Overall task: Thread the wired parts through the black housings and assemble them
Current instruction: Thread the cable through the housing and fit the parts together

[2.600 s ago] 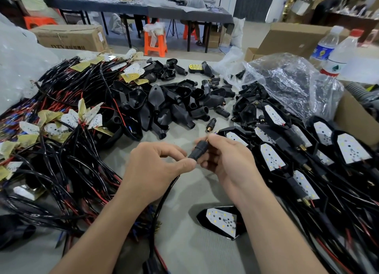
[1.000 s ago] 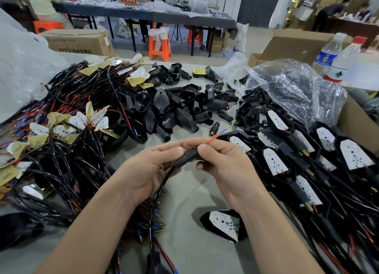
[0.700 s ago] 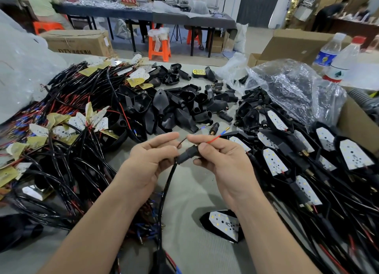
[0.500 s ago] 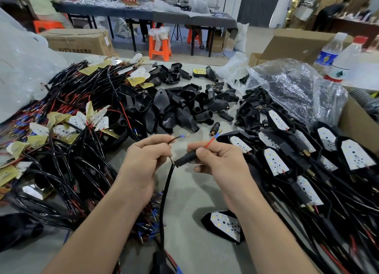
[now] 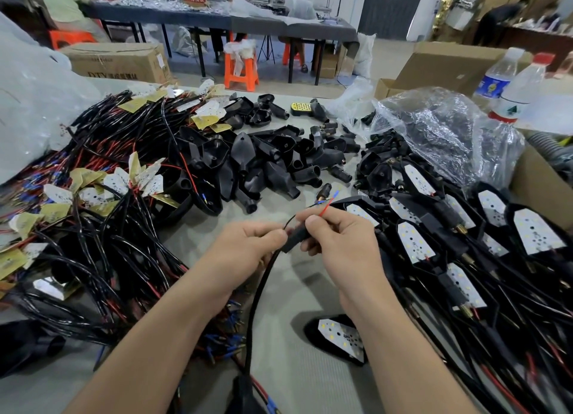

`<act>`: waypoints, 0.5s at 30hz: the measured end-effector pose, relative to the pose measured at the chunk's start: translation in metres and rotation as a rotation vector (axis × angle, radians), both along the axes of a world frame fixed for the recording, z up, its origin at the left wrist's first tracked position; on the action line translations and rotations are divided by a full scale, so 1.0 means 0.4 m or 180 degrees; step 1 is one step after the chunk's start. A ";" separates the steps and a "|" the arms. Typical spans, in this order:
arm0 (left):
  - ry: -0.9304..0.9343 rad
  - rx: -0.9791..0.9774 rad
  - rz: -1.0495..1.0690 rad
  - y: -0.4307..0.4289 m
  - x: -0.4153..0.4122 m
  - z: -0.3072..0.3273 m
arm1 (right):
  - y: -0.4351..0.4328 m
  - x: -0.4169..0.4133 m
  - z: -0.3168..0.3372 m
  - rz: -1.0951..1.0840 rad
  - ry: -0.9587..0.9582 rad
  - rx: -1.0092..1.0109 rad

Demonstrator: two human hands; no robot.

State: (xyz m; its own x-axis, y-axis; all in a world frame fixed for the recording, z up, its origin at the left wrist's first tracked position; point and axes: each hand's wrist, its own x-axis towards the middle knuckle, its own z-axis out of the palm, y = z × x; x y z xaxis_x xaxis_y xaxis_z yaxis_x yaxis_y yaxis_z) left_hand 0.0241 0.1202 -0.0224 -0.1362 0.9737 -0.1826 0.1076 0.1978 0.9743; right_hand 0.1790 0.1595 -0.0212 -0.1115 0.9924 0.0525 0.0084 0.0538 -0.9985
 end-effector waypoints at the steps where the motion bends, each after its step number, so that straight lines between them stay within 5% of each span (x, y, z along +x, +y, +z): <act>1: -0.0108 0.0018 -0.0060 -0.003 0.003 0.002 | 0.002 0.002 0.002 -0.0129 0.0132 -0.0026; 8: -0.0143 -0.0029 -0.0234 -0.007 -0.003 0.002 | 0.023 0.031 0.017 -0.0800 0.1070 -0.0374; 15: -0.0441 0.0146 -0.0249 0.003 0.014 0.001 | 0.011 0.033 0.036 -0.0067 0.1047 -0.0478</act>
